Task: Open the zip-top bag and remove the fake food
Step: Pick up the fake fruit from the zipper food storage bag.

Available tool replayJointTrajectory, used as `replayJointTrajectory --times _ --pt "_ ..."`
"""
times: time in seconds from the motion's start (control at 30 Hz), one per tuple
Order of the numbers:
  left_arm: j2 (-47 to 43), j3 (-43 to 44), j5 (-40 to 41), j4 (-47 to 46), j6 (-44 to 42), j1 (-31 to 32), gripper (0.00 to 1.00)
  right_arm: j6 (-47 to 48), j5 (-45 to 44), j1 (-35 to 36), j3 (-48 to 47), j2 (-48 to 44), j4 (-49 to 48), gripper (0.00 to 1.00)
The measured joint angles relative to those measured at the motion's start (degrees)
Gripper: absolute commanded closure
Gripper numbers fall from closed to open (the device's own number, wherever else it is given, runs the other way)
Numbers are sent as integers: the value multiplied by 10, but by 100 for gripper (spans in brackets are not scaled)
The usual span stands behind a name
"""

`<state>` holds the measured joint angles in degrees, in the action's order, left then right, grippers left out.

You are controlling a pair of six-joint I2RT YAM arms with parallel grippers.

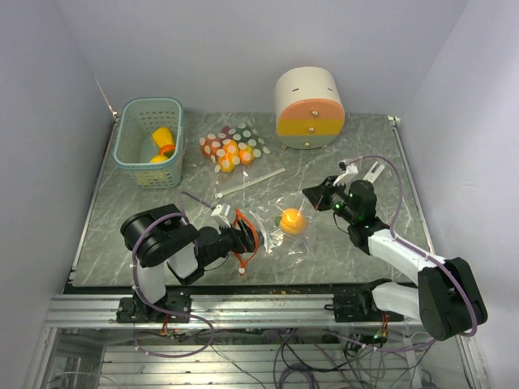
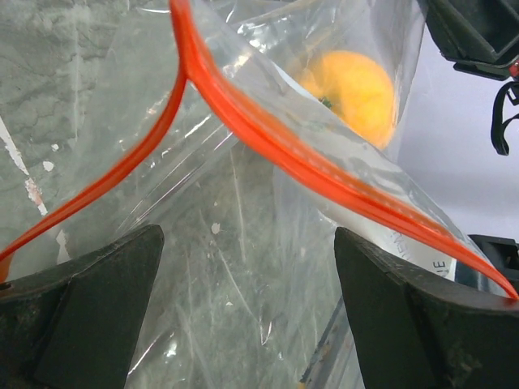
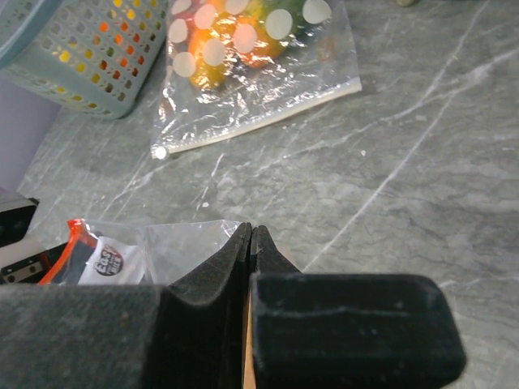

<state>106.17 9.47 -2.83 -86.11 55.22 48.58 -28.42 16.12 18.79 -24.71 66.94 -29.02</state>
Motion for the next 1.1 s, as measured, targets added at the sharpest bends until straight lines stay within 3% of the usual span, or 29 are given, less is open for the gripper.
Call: replayJointTrajectory --times 0.17,0.2,0.27,0.33,0.57,0.67,0.73,0.9,0.97,1.1 --pt "-7 -9 0 0 -6 0 0 0 -10 -8 0 0 23 100" --pt "-9 -12 0 0 -7 0 0 0 -11 -9 0 0 27 96" --pt "-10 -13 0 0 -8 0 0 2 -14 -10 0 0 34 69" --pt "-10 -13 0 0 -8 0 0 2 -20 -11 -1 2 41 53" --pt "-9 -13 0 0 -9 0 1 2 -26 -15 46 -30 40 30" --pt "-5 -10 -2 0 -10 0 1 -5 -11 -13 81 -48 36 27" --pt "-1 -7 -4 0 -10 0 1 -9 -2 -10 91 -49 32 33" --pt "7 8 -7 0 -10 5 1 -38 23 6 123 -20 -22 81" --pt "9 12 -7 0 -11 8 1 -49 23 23 133 -4 -38 95" --pt "12 14 -6 0 -15 14 1 -66 8 67 148 15 -58 100"
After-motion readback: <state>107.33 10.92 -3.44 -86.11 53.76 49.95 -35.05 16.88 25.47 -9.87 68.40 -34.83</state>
